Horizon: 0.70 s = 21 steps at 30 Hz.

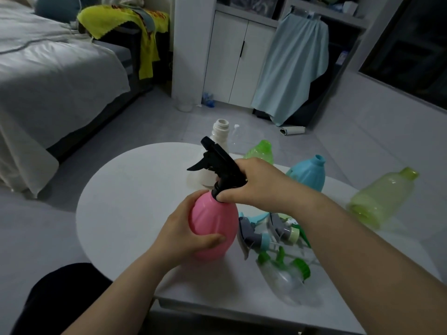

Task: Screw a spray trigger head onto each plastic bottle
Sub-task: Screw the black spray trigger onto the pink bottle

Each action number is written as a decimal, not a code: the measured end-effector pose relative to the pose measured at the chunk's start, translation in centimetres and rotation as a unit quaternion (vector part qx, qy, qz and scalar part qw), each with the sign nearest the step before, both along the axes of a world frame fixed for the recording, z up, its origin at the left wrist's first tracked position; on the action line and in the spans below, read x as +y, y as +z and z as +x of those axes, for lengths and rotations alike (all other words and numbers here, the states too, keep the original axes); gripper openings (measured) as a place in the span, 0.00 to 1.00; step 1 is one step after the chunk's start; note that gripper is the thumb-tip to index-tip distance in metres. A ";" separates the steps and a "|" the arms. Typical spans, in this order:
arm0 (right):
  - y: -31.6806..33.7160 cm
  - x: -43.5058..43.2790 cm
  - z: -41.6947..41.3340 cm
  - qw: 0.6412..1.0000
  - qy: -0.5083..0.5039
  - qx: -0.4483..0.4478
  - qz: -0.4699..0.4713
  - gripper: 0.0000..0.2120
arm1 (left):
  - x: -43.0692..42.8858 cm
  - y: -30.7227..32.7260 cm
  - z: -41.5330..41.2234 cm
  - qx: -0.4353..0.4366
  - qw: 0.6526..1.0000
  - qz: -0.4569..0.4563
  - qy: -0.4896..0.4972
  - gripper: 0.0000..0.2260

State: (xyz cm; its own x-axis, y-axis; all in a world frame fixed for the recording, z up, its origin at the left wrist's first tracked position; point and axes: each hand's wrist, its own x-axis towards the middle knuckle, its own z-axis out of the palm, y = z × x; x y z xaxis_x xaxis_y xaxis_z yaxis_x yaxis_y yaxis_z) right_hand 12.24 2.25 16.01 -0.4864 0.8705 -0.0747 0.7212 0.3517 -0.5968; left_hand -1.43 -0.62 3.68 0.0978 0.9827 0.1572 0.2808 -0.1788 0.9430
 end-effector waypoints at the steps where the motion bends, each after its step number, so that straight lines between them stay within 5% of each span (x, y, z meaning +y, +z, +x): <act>1: -0.1 -0.1 -0.1 1.000 -0.010 0.002 0.010 0.07 | 0.0 0.0 0.0 -0.001 1.000 0.002 0.002 0.29; 6: -0.9 -0.8 -0.8 0.995 -0.067 -0.027 0.074 0.13 | -0.2 -0.3 0.3 -0.009 1.000 0.018 0.013 0.31; 8: -0.5 -1.1 -0.4 0.998 -0.054 -0.019 0.017 0.11 | -0.2 -0.4 0.2 -0.008 1.000 0.020 0.011 0.32; 10: 0.7 -1.0 0.6 0.998 -0.052 0.006 -0.024 0.24 | -0.2 -0.5 0.1 -0.009 1.000 0.020 0.008 0.31; 12: 2.4 -0.9 1.5 0.999 -0.032 -0.002 0.037 0.30 | -0.1 -0.5 0.1 -0.016 1.000 0.017 0.005 0.31; 17: 4.7 -0.1 0.3 0.934 0.155 -0.274 0.168 0.29 | -0.1 -0.5 0.1 -0.014 1.000 0.026 0.007 0.32; 21: 4.6 0.7 -1.1 0.897 0.166 -0.353 0.208 0.14 | -0.1 -0.5 0.2 -0.009 1.000 0.021 0.001 0.30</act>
State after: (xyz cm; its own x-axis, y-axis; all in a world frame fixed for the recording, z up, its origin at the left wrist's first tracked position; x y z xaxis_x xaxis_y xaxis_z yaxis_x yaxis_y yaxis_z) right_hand 11.12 2.92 20.57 -0.6829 0.7107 -0.1687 0.6825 0.7032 0.1996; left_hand -1.26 -0.72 3.22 0.0922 0.9753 0.2006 0.2650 -0.2182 0.9392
